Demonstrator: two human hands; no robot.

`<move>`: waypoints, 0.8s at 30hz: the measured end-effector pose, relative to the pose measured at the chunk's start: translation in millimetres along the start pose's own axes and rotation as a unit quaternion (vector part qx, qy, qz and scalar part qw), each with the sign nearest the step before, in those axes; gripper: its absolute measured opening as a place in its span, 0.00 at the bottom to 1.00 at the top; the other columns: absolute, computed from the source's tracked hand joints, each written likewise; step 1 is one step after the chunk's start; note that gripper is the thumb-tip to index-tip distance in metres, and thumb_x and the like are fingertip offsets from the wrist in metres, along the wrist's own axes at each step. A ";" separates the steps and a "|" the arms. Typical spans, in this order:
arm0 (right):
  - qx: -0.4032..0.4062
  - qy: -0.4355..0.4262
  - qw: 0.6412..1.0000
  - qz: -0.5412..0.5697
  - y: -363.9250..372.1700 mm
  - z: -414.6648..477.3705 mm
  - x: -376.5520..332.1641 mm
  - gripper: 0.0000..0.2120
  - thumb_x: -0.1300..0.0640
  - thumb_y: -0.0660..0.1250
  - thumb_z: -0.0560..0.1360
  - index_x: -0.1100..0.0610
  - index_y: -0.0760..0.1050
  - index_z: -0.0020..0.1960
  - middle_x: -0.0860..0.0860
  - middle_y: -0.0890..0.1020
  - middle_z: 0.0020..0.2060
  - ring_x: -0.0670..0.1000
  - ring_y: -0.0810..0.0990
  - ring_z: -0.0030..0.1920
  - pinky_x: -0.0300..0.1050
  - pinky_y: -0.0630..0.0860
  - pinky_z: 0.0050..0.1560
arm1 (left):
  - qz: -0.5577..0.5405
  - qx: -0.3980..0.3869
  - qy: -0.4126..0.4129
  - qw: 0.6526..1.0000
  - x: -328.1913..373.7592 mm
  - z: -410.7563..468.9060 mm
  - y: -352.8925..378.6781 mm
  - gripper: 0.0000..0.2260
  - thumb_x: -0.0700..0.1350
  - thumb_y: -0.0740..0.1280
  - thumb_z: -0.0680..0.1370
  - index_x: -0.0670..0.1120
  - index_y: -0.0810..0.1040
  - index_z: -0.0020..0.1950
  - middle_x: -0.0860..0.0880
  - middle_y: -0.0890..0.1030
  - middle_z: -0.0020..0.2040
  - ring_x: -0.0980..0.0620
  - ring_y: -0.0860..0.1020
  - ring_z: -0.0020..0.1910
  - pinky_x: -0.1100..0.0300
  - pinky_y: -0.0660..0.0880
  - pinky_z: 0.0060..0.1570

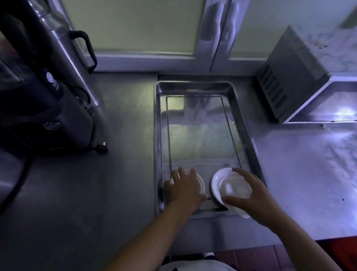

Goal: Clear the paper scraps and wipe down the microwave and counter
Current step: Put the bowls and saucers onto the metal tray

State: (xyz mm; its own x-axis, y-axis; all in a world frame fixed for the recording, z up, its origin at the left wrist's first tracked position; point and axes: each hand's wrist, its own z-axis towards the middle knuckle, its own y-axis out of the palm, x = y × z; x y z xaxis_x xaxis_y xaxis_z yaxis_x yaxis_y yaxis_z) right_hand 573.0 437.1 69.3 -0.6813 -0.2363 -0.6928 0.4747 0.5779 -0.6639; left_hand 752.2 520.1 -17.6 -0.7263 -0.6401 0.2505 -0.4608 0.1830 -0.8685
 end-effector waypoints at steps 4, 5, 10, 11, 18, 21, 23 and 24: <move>0.012 0.030 0.999 0.002 -0.9 -10.1 -1.0 0.42 0.47 0.83 0.62 0.41 0.70 0.72 0.45 0.74 0.67 0.50 0.73 0.64 0.53 0.72 0.65 | 0.004 -0.007 0.012 1.000 -2.1 0.3 5.3 0.43 0.66 0.71 0.68 0.53 0.56 0.76 0.43 0.54 0.77 0.40 0.53 0.76 0.38 0.62 0.67; 0.017 0.036 0.999 0.008 -0.3 -13.4 0.0 0.41 0.48 0.83 0.62 0.42 0.70 0.72 0.46 0.74 0.67 0.50 0.73 0.65 0.53 0.72 0.65 | -0.002 -0.005 0.012 1.000 -2.2 0.6 6.2 0.43 0.66 0.71 0.69 0.52 0.56 0.76 0.43 0.54 0.78 0.40 0.53 0.76 0.38 0.61 0.68; 0.006 0.061 0.998 0.012 4.3 -24.2 2.7 0.41 0.48 0.83 0.63 0.44 0.70 0.72 0.48 0.72 0.69 0.52 0.72 0.66 0.57 0.71 0.67 | -0.020 -0.020 0.025 0.999 -7.5 2.0 5.6 0.47 0.70 0.68 0.69 0.51 0.53 0.79 0.45 0.53 0.80 0.40 0.52 0.78 0.37 0.57 0.72; 0.006 0.060 0.998 0.004 6.5 -24.9 3.4 0.41 0.47 0.83 0.63 0.44 0.70 0.72 0.47 0.72 0.69 0.52 0.72 0.66 0.56 0.72 0.67 | -0.033 -0.022 0.034 0.999 -10.3 1.0 4.0 0.47 0.71 0.67 0.69 0.52 0.52 0.80 0.45 0.53 0.80 0.41 0.51 0.78 0.37 0.55 0.73; -0.072 -0.012 0.992 -0.104 34.0 -7.6 -14.7 0.46 0.38 0.79 0.64 0.41 0.62 0.76 0.45 0.67 0.73 0.52 0.63 0.73 0.52 0.65 0.70 | -0.152 0.109 0.076 0.979 -59.5 -21.3 -28.4 0.24 0.51 0.68 0.76 0.50 0.70 0.72 0.46 0.73 0.68 0.43 0.70 0.67 0.53 0.68 0.65; -0.113 -0.074 0.972 -0.193 56.3 13.6 -33.7 0.46 0.36 0.76 0.66 0.41 0.57 0.78 0.47 0.62 0.77 0.54 0.59 0.75 0.55 0.64 0.70 | -0.243 0.156 0.034 0.957 -87.3 -36.9 -33.8 0.22 0.42 0.70 0.75 0.46 0.75 0.69 0.45 0.76 0.65 0.43 0.73 0.65 0.53 0.69 0.64; -0.128 -0.104 0.959 -0.231 71.5 28.4 -45.0 0.47 0.37 0.76 0.67 0.43 0.56 0.78 0.50 0.60 0.78 0.55 0.58 0.76 0.58 0.65 0.71 | -0.277 0.170 0.004 0.946 -101.5 -48.4 -31.2 0.20 0.40 0.71 0.75 0.44 0.77 0.67 0.44 0.77 0.65 0.43 0.73 0.65 0.56 0.67 0.64; -0.135 -0.114 0.954 -0.244 78.5 35.6 -49.2 0.47 0.38 0.76 0.67 0.44 0.55 0.79 0.51 0.59 0.78 0.56 0.57 0.76 0.58 0.65 0.71 | -0.291 0.164 -0.012 0.942 -106.6 -54.7 -28.7 0.20 0.40 0.71 0.75 0.44 0.77 0.67 0.44 0.77 0.65 0.44 0.73 0.65 0.58 0.66 0.64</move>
State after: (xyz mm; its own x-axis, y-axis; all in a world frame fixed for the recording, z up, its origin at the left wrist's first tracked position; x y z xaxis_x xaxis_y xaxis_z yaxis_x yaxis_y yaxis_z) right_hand 663.6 466.3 41.3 -0.6313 -0.6740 -0.3838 -0.0502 0.5293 -0.8470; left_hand 814.9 623.9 4.0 -0.3864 -0.5778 0.7189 -0.5920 -0.4424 -0.6737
